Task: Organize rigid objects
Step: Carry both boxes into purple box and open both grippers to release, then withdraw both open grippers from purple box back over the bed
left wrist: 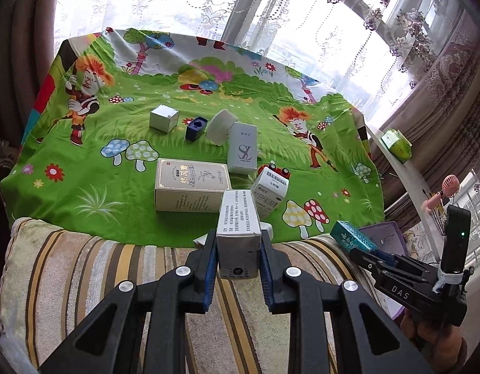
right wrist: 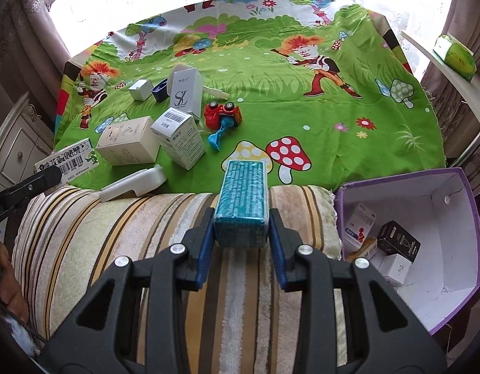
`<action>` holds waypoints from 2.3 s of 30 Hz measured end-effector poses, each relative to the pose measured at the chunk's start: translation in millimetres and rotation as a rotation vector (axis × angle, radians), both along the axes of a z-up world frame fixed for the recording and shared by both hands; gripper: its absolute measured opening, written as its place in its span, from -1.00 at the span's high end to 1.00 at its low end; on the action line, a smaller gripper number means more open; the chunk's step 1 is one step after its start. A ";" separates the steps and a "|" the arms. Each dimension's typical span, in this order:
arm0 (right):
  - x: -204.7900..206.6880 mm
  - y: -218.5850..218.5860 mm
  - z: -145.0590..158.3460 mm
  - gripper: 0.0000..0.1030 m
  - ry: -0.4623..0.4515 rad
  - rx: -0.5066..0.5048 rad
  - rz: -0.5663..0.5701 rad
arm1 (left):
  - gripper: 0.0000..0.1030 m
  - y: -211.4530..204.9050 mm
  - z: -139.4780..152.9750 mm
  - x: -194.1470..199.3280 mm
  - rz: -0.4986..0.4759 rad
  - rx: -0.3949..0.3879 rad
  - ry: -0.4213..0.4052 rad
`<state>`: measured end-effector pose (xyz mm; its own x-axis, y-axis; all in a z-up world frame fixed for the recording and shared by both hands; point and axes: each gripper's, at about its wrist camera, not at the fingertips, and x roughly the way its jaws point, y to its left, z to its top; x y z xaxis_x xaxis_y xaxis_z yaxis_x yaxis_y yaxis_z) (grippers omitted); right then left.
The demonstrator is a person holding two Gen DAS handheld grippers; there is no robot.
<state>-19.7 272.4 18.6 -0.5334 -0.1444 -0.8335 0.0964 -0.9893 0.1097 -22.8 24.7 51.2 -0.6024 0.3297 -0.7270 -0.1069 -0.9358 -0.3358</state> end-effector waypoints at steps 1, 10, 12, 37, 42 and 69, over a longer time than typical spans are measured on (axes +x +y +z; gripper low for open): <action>2.7 5.3 0.3 0.28 0.001 -0.002 -0.008 | 0.51 5.5 1.5 0.5 -0.011 0.001 0.003; 31.1 71.9 -6.0 0.28 -0.013 -0.013 -0.133 | 0.51 53.8 6.5 6.9 -0.142 0.025 0.004; 37.3 89.6 -8.1 0.28 -0.017 -0.019 -0.172 | 0.51 64.7 6.9 7.9 -0.171 0.029 0.002; 83.4 241.3 -23.0 0.28 -0.034 -0.004 -0.521 | 0.51 221.1 -14.3 4.3 -0.551 0.046 -0.130; 87.9 256.3 -21.8 0.27 -0.026 -0.006 -0.561 | 0.48 242.1 -19.3 5.3 -0.598 0.052 -0.163; 86.9 251.7 -14.1 0.02 0.009 -0.045 -0.534 | 0.30 202.7 -17.0 2.7 -0.490 0.066 -0.145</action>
